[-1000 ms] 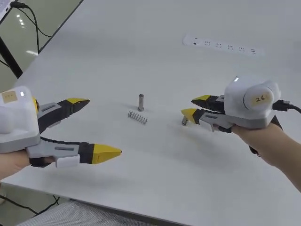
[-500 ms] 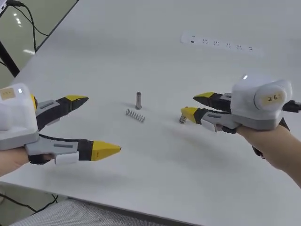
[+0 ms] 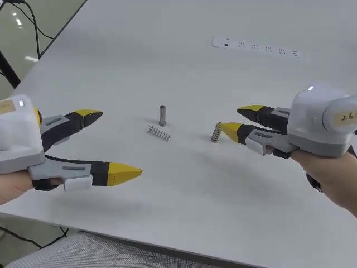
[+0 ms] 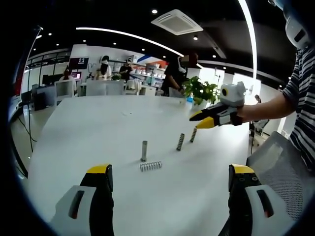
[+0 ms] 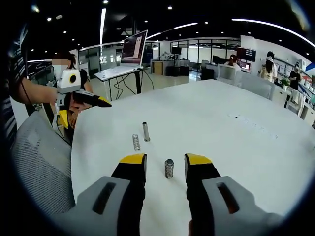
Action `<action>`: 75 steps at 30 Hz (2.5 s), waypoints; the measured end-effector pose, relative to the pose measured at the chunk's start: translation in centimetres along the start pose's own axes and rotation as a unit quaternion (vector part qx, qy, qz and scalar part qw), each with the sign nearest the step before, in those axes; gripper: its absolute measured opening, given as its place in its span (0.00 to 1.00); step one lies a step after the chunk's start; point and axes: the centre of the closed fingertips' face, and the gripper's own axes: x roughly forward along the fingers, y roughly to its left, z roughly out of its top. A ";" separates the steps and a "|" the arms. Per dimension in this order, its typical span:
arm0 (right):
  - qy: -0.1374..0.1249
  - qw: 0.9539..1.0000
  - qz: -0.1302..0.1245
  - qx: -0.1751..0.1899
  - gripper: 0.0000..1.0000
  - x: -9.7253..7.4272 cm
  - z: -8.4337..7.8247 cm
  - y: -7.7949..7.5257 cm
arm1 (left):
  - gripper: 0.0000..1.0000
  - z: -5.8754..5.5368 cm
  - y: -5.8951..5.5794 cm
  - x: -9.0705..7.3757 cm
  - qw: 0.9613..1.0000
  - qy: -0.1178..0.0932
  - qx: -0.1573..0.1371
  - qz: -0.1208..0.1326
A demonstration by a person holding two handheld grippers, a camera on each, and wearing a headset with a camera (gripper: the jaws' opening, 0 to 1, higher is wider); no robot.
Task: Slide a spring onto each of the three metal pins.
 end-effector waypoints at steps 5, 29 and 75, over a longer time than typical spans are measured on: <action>0.000 1.000 -0.001 0.003 0.33 -0.6 -0.3 0.1 | 0.97 0.2 0.1 -0.1 1.000 -0.003 -0.002 0.003; 0.034 0.999 0.033 0.015 0.33 -0.9 -3.5 2.8 | 0.97 0.1 0.0 0.0 1.000 -0.003 -0.005 0.005; 0.054 0.984 0.132 -0.111 0.28 8.0 2.2 9.1 | 0.97 0.2 -0.1 -0.3 1.000 0.005 0.001 -0.003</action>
